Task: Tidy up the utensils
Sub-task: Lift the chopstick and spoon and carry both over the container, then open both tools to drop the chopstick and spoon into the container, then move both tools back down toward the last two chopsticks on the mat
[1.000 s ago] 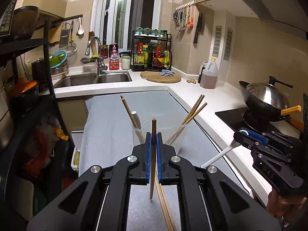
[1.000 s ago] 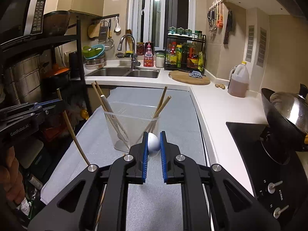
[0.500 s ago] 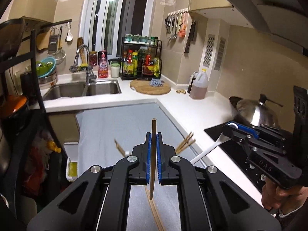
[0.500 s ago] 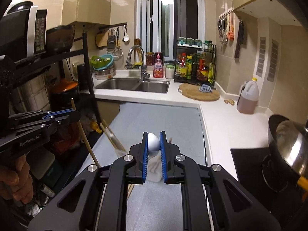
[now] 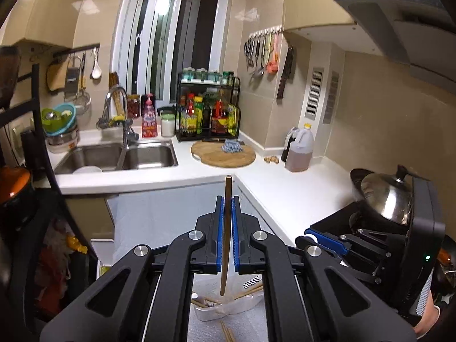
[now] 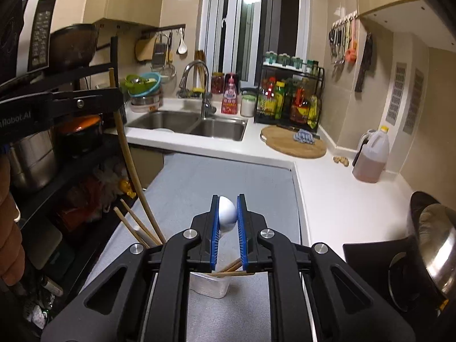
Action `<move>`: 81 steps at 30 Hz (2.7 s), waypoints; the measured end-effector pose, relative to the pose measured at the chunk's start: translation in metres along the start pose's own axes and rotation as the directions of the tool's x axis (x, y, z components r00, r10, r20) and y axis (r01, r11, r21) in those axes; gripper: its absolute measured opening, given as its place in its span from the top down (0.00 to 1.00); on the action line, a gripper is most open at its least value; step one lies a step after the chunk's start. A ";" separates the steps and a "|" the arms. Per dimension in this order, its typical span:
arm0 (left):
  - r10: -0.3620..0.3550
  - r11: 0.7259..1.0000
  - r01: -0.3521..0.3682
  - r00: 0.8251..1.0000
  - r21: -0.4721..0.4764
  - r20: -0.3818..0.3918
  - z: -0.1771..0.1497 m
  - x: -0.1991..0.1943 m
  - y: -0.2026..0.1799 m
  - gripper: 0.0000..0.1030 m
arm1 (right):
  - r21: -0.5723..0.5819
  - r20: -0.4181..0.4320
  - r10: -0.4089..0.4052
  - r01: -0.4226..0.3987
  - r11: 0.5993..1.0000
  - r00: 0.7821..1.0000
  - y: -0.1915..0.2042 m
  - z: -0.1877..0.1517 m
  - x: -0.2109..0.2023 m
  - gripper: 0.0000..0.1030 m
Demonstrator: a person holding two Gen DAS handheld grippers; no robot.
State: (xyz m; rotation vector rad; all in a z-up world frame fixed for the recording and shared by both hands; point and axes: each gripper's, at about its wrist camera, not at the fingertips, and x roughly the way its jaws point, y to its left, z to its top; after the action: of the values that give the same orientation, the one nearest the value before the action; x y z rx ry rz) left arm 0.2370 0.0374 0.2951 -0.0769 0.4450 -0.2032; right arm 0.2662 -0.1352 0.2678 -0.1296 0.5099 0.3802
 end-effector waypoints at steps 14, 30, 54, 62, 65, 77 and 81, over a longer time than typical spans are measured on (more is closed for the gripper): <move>0.014 1.000 -0.015 0.987 0.000 -0.161 -0.072 0.067 0.021 0.95 | -0.017 -0.061 0.023 -0.024 1.000 0.998 0.010 -0.033 0.052 0.88; 0.031 0.999 -0.031 0.996 0.008 -0.078 -0.063 0.023 0.013 0.64 | 0.005 0.013 -0.012 0.012 1.000 1.000 0.001 -0.024 0.017 0.70; 0.235 0.969 -0.234 0.972 -0.077 0.010 -0.215 -0.101 0.011 0.43 | 0.228 0.096 -0.024 0.001 0.974 0.995 0.031 -0.185 -0.094 0.68; 0.218 0.970 -0.225 0.973 -0.095 -0.079 -0.282 -0.103 0.019 0.49 | 0.234 -0.105 0.089 -0.063 0.970 0.990 0.075 -0.246 -0.050 0.86; 0.235 0.967 -0.242 0.968 -0.080 -0.083 -0.295 -0.103 0.019 0.50 | 0.222 -0.154 0.100 -0.065 0.973 0.983 0.089 -0.258 -0.032 0.85; 0.220 0.971 -0.227 0.971 -0.079 -0.089 -0.316 -0.105 0.023 0.50 | 0.203 -0.271 0.114 -0.059 0.977 0.956 0.112 -0.288 0.007 0.82; 0.207 0.973 -0.216 0.973 -0.084 -0.101 -0.318 -0.099 0.020 0.50 | 0.204 -0.275 0.107 -0.051 0.978 0.955 0.108 -0.289 0.007 0.92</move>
State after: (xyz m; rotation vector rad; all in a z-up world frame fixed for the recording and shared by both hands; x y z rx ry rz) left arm 0.0152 0.0688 0.0475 -0.1122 0.5503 0.0245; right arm 0.0997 -0.0957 0.0106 0.0280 0.8364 0.3903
